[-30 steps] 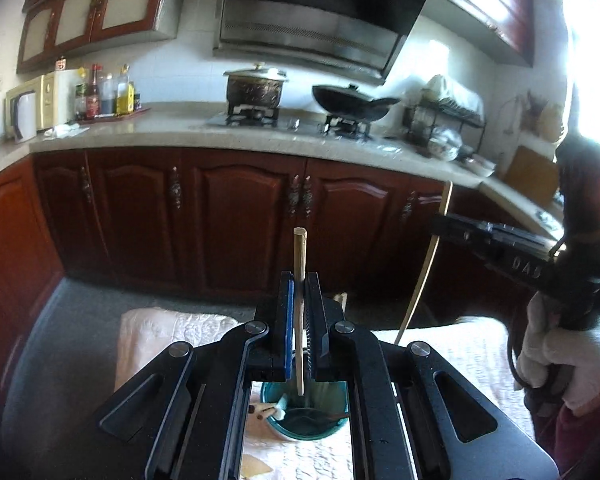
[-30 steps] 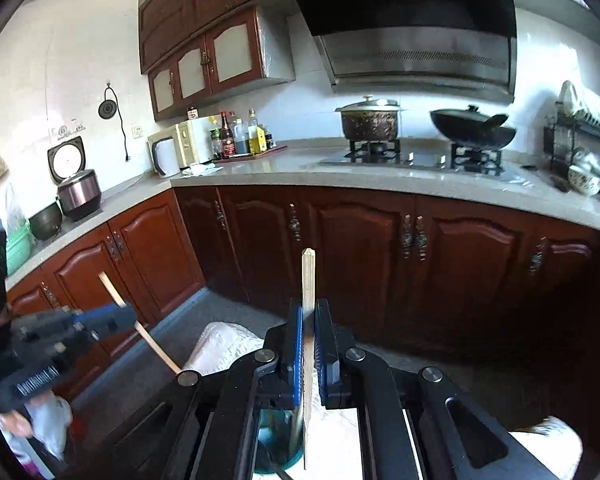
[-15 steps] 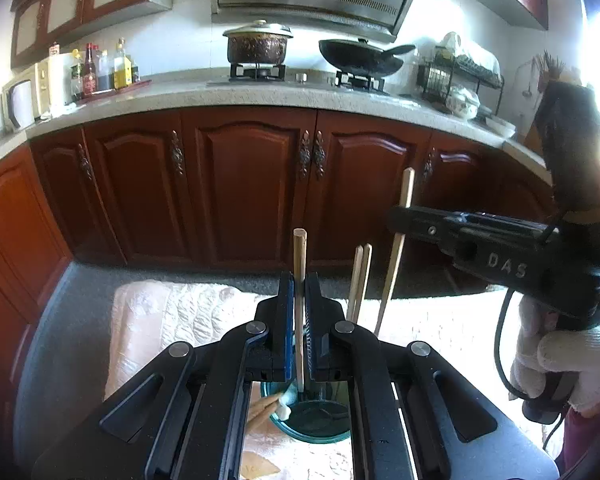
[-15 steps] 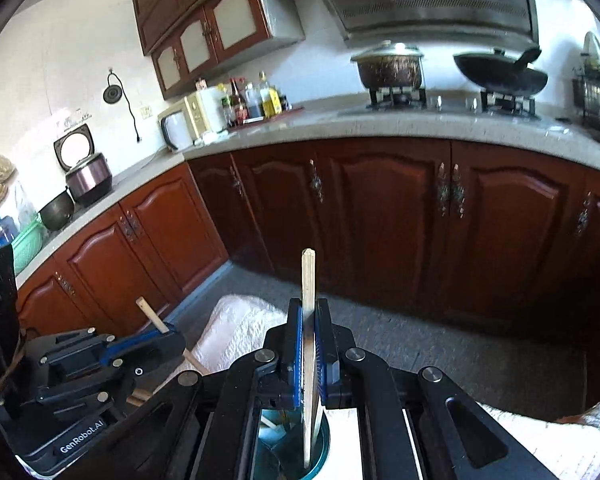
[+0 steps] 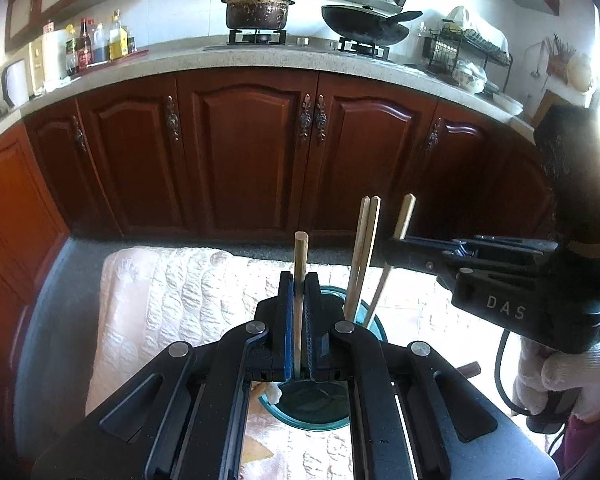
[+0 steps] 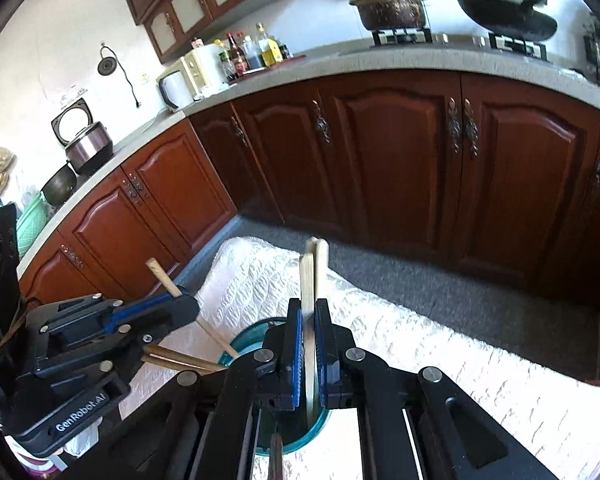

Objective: Organize utensils

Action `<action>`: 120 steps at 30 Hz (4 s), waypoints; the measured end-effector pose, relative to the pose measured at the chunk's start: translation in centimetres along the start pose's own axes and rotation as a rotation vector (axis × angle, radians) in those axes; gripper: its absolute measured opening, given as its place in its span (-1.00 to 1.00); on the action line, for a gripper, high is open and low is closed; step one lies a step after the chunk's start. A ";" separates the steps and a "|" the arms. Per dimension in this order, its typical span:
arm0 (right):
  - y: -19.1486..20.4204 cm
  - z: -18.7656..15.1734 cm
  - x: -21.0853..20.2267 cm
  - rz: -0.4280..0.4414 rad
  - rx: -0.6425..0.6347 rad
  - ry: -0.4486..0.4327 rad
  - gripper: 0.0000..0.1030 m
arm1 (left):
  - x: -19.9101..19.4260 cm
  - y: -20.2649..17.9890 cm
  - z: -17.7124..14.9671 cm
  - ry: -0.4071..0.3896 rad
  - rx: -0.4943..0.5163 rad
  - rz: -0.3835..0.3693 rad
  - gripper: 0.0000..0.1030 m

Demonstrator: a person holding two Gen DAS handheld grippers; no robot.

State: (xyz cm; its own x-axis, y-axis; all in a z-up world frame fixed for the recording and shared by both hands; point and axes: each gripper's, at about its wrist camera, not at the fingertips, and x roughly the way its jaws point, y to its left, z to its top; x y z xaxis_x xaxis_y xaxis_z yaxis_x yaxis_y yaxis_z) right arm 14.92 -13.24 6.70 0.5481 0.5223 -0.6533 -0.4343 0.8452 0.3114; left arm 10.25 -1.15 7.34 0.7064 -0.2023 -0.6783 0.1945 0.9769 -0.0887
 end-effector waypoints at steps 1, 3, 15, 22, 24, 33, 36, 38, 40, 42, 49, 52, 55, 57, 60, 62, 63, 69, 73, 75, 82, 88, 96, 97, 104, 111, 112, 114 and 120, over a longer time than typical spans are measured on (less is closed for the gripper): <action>-0.2 -0.1 -0.1 -0.001 0.005 0.004 -0.90 | -0.1 0.0 0.0 0.003 -0.003 -0.003 -0.90; -0.3 -0.2 -0.2 -0.001 0.011 0.009 -0.90 | -0.3 0.1 0.1 0.006 -0.007 -0.006 -0.81; 0.3 -0.8 -5.2 -0.089 0.010 -0.058 -0.52 | -4.1 -0.7 -0.6 -0.048 -0.008 -0.015 -0.17; 3.3 -2.6 -10.1 -0.173 0.011 -0.171 -0.21 | -6.0 -1.3 -2.6 -0.070 -0.005 0.005 -0.14; 4.3 -3.6 -11.2 -0.197 0.022 -0.196 -0.20 | -6.4 -1.4 -3.4 -0.070 -0.011 0.006 -0.14; 7.5 -7.9 -12.1 -0.284 0.062 -0.235 0.11 | -7.6 -1.5 -5.5 -0.085 -0.022 0.058 -0.13; 8.0 -8.8 -11.4 -0.302 0.062 -0.220 0.11 | -8.1 -1.4 -6.1 -0.098 -0.016 0.086 -0.13; 8.2 -9.2 -11.0 -0.310 0.061 -0.210 0.12 | -8.5 -1.4 -6.3 -0.105 -0.009 0.128 -0.13; 8.3 -9.4 -10.8 -0.323 0.061 -0.205 0.12 | -8.7 -1.2 -6.3 -0.115 -0.011 0.137 -0.13; 8.5 -9.5 -10.7 -0.327 0.062 -0.203 0.15 | -9.0 -0.8 -6.5 -0.122 -0.024 0.132 -0.13; 9.0 -9.3 -10.8 -0.348 0.045 -0.197 0.20 | -9.4 -0.1 -6.6 -0.137 -0.035 0.151 -0.13; 9.1 -9.3 -10.9 -0.353 0.045 -0.197 0.22 | -9.5 -0.1 -6.7 -0.141 -0.031 0.166 -0.13; 9.1 -9.3 -10.8 -0.352 0.047 -0.194 0.22 | -9.5 0.0 -6.7 -0.141 -0.031 0.169 -0.13; 9.1 -9.3 -10.8 -0.352 0.046 -0.194 0.22 | -9.6 -0.1 -6.8 -0.143 -0.032 0.172 -0.13; 9.1 -9.2 -10.7 -0.353 0.046 -0.192 0.23 | -9.5 0.0 -6.8 -0.140 -0.031 0.173 -0.13; 9.0 -9.2 -10.7 -0.353 0.048 -0.191 0.23 | -9.5 0.1 -6.8 -0.138 -0.032 0.174 -0.13; 9.1 -9.1 -10.7 -0.352 0.049 -0.190 0.23 | -9.5 0.1 -6.8 -0.137 -0.033 0.173 -0.13; 9.0 -9.2 -10.4 -0.353 0.051 -0.178 0.24 | -9.3 0.2 -6.8 -0.139 -0.037 0.179 -0.13; 9.0 -9.2 -10.2 -0.352 0.052 -0.175 0.24 | -9.1 0.1 -6.8 -0.136 -0.035 0.181 -0.13; 9.0 -9.2 -10.2 -0.352 0.051 -0.174 0.24 | -9.1 0.0 -6.8 -0.135 -0.037 0.182 -0.13; 8.8 -9.4 -9.8 -0.351 0.056 -0.162 0.24 | -9.0 0.0 -6.7 -0.133 -0.035 0.184 -0.13; 8.8 -9.5 -9.9 -0.351 0.057 -0.156 0.24 | -8.9 -0.1 -6.8 -0.136 -0.036 0.186 -0.13; 8.6 -9.5 -9.9 -0.350 0.062 -0.154 0.24 | -8.9 -0.2 -6.8 -0.137 -0.037 0.183 -0.13; 8.6 -9.5 -9.9 -0.350 0.061 -0.154 0.24 | -8.9 -0.2 -6.9 -0.136 -0.036 0.182 -0.13; 8.6 -9.8 -9.8 -0.350 0.058 -0.147 0.24 | -8.9 -0.6 -7.2 -0.133 -0.035 0.181 -0.13; 8.6 -9.8 -9.7 -0.348 0.060 -0.143 0.25 | -8.9 -0.6 -7.2 -0.132 -0.034 0.181 -0.13; 8.6 -9.9 -9.6 -0.348 0.058 -0.142 0.25 | -8.9 -0.6 -7.2 -0.131 -0.035 0.181 -0.13; 8.7 -9.9 -9.6 -0.350 0.054 -0.140 0.25 | -8.9 -0.7 -7.2 -0.132 -0.034 0.180 -0.13; 8.6 -9.9 -9.7 -0.351 0.055 -0.137 0.25 | -8.9 -0.6 -7.2 -0.128 -0.036 0.176 -0.13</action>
State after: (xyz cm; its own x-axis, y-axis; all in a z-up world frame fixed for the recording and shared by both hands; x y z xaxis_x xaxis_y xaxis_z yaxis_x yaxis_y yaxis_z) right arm -1.21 -12.13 8.86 0.7490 0.2073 -0.6293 -0.1664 0.9782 0.1241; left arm -1.05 0.53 8.13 0.8083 -0.0334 -0.5878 0.0380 0.9993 -0.0045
